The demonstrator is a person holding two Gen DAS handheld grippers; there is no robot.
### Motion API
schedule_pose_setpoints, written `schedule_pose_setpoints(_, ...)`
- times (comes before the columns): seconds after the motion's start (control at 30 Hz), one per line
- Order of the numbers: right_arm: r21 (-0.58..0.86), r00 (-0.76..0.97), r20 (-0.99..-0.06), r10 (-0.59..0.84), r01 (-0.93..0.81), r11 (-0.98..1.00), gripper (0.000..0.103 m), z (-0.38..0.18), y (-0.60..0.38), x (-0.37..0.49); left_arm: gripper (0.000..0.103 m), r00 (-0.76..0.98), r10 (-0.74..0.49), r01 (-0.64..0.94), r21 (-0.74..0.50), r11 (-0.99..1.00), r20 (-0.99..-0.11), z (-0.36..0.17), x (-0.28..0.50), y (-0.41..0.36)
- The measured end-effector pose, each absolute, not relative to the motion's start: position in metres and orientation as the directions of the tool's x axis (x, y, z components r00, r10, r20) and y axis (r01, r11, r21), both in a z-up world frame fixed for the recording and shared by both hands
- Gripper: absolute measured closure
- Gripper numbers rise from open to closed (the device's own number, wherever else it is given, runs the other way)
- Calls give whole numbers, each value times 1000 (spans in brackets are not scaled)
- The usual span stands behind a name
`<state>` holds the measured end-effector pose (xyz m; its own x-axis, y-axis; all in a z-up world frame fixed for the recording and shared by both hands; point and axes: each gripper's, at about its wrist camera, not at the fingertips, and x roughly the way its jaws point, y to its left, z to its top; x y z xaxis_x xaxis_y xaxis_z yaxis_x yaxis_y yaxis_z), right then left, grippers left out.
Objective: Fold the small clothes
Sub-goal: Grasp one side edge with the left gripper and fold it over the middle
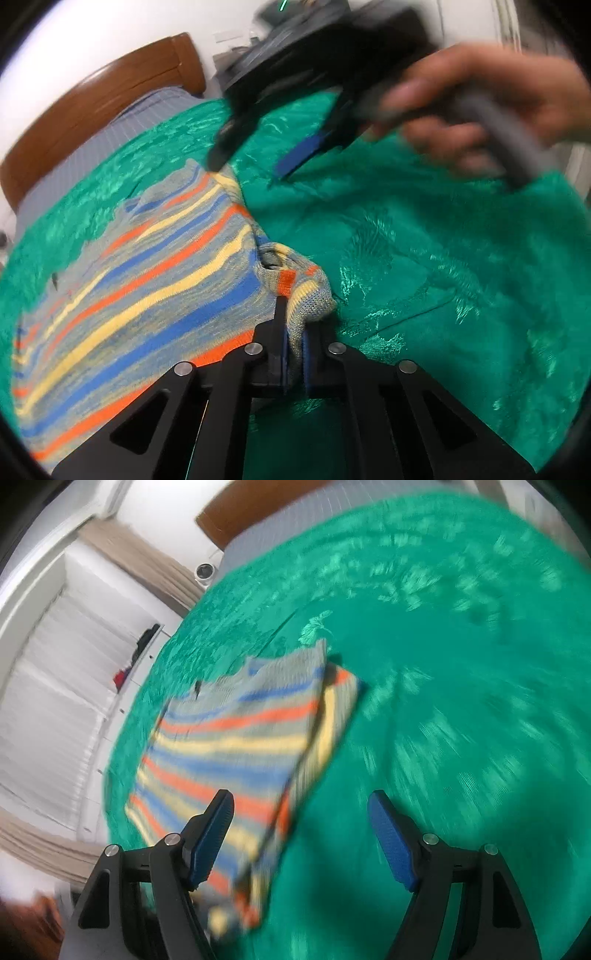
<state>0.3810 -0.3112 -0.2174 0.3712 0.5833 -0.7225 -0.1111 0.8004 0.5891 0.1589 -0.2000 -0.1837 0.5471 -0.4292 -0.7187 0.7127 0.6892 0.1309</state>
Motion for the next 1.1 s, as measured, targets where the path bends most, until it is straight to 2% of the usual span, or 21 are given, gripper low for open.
schedule_pose_setpoints(0.03,622,368,-708,602,-78,779,32,-226,-310,396,100,542,-447,708,100,699,-712,-180,160,-197)
schedule_pose_setpoints(0.1,663,377,-684,625,-39,748,57,-238,-305,415,100,532,-480,697,40,716,-697,-173,163,-187)
schedule_pose_setpoints(0.13,653,375,-692,617,-39,756,95,-239,-299,422,100,534,-492,688,14,726,-687,-169,163,-181)
schedule_pose_setpoints(0.2,608,377,-712,592,-89,789,94,-224,-282,427,100,542,-518,650,-60,758,-662,-160,165,-157)
schedule_pose_setpoints(0.33,570,415,-674,612,-235,787,95,-156,-234,426,100,593,-535,541,-194,818,-603,-138,165,-95)
schedule_pose_setpoints(0.5,532,373,-674,638,-353,769,95,-121,-145,439,100,675,-472,372,-292,881,-567,-123,171,-7)
schedule_pose_setpoints(0.7,522,293,-705,646,-403,752,95,-148,-24,461,100,700,-364,166,-356,920,-614,-148,181,77)
schedule_pose_setpoints(0.93,502,232,-753,616,-404,765,94,-201,63,485,100,689,-277,20,-365,931,-669,-174,186,124)
schedule_pose_setpoints(0.97,496,231,-757,611,-405,768,94,-207,68,487,96,685,-264,10,-353,936,-679,-177,187,126)
schedule_pose_setpoints(1.03,503,237,-756,610,-385,773,84,-217,73,488,88,666,-248,-2,-334,942,-703,-180,186,131)
schedule_pose_setpoints(1.07,524,238,-746,623,-369,768,72,-218,70,487,74,661,-250,-2,-334,943,-708,-179,186,134)
schedule_pose_setpoints(1.1,548,245,-727,641,-354,758,68,-216,65,487,62,662,-238,-7,-323,947,-711,-177,182,135)
